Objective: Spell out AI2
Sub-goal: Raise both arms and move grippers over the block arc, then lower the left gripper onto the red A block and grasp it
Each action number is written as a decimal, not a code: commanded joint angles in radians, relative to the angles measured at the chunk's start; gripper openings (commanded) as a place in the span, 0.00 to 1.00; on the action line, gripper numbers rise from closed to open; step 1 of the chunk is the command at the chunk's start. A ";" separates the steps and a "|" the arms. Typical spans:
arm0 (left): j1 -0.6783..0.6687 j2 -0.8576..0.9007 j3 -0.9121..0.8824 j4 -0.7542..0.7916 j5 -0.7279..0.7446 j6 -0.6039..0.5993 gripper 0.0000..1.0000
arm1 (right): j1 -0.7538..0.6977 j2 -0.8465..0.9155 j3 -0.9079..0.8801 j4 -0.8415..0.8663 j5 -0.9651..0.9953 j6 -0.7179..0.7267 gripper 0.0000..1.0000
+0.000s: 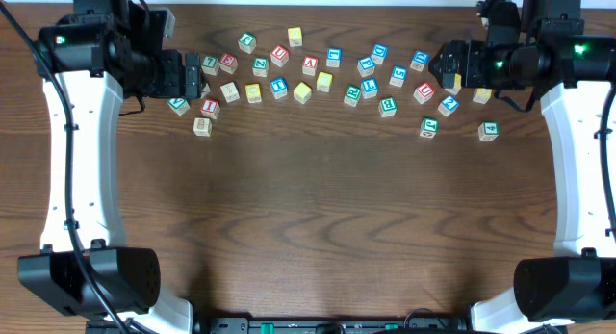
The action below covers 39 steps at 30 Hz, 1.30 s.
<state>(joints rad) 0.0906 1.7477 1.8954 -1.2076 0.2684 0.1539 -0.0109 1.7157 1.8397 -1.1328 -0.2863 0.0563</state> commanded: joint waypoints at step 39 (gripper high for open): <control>-0.444 0.772 0.643 0.246 -0.269 -0.132 0.91 | 0.045 0.160 0.135 -0.147 0.173 0.145 0.99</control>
<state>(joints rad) -0.3134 2.4813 2.5095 -0.9791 0.0669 -0.0002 0.0376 1.8877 1.9549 -1.2758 -0.1223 0.2043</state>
